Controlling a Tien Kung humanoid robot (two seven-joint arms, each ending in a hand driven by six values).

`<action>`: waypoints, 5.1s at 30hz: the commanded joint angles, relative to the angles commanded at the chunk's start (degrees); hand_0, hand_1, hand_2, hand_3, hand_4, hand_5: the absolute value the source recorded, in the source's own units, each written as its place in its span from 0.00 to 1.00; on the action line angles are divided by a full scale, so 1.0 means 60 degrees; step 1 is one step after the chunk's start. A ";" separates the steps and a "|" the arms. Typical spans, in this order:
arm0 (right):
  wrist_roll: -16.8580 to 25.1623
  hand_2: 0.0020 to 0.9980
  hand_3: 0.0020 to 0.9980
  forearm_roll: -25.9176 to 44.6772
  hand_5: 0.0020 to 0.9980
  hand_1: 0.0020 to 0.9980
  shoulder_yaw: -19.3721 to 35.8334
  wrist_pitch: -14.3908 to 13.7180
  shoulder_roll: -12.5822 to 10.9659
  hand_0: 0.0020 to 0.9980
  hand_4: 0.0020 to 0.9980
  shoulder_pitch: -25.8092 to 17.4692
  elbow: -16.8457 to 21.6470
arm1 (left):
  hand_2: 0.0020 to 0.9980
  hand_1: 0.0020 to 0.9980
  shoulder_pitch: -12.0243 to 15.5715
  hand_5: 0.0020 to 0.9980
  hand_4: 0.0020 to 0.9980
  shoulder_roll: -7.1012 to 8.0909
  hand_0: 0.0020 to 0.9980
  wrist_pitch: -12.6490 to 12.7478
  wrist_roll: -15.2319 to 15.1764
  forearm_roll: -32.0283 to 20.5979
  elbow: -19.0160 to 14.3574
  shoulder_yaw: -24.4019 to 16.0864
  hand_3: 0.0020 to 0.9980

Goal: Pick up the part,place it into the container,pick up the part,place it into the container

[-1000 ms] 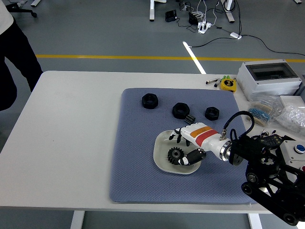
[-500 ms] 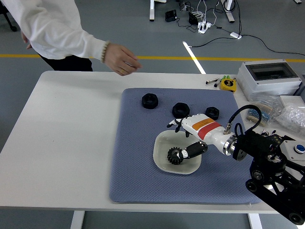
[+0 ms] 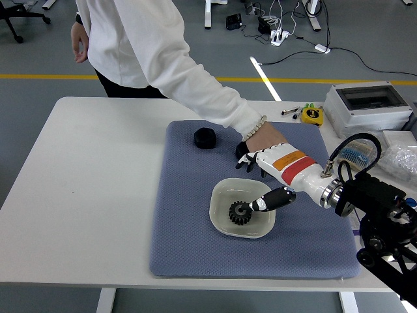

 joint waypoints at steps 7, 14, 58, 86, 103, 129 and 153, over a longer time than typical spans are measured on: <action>-0.0035 0.53 0.62 -0.0110 0.44 0.38 0.0376 0.0124 -0.0102 0.15 1.00 -0.0480 0.0529 | 0.67 0.65 0.0028 0.63 0.67 -0.0019 0.70 0.0000 -0.0004 -0.0004 -0.0005 0.0012 0.58; -0.0030 0.53 0.61 -0.0173 0.44 0.38 0.0731 0.0151 -0.0185 0.15 1.00 -0.0694 0.0725 | 0.67 0.65 0.0058 0.63 0.67 -0.0034 0.70 -0.0022 0.0016 0.0083 -0.0011 -0.0029 0.58; 0.0135 0.58 0.59 0.1497 0.46 0.50 -0.0423 -0.1791 -0.0083 0.34 0.99 0.0678 -0.5496 | 0.67 0.65 0.0033 0.63 0.67 -0.0112 0.70 -0.0065 0.0011 0.0086 -0.0053 -0.0011 0.58; 0.0172 0.41 0.48 0.1890 0.41 0.31 -0.0828 -0.2518 0.0185 0.18 0.71 0.0648 -0.6152 | 0.67 0.65 -0.0005 0.63 0.67 -0.0125 0.70 -0.0096 0.0037 0.0179 -0.0079 -0.0034 0.58; 0.0221 0.32 0.44 0.1691 0.33 0.21 -0.0704 -0.2728 0.0153 0.08 0.72 0.0507 -0.6064 | 0.67 0.65 -0.0027 0.63 0.67 -0.0126 0.70 -0.0108 0.0051 0.0228 -0.0090 -0.0049 0.58; -0.0165 0.31 0.45 0.0102 0.31 0.19 -0.1475 -0.2439 -0.0434 0.07 0.74 0.0121 -0.1438 | 0.67 0.65 -0.0055 0.63 0.67 -0.0095 0.70 -0.0101 0.0051 0.0253 -0.0074 -0.0059 0.58; 0.0242 0.41 0.48 0.0344 0.36 0.24 -0.3353 -0.2210 0.0261 0.08 0.70 0.1571 -0.2230 | 0.67 0.65 0.0015 0.63 0.67 -0.0026 0.70 -0.0106 0.0078 0.0334 -0.0078 -0.0100 0.58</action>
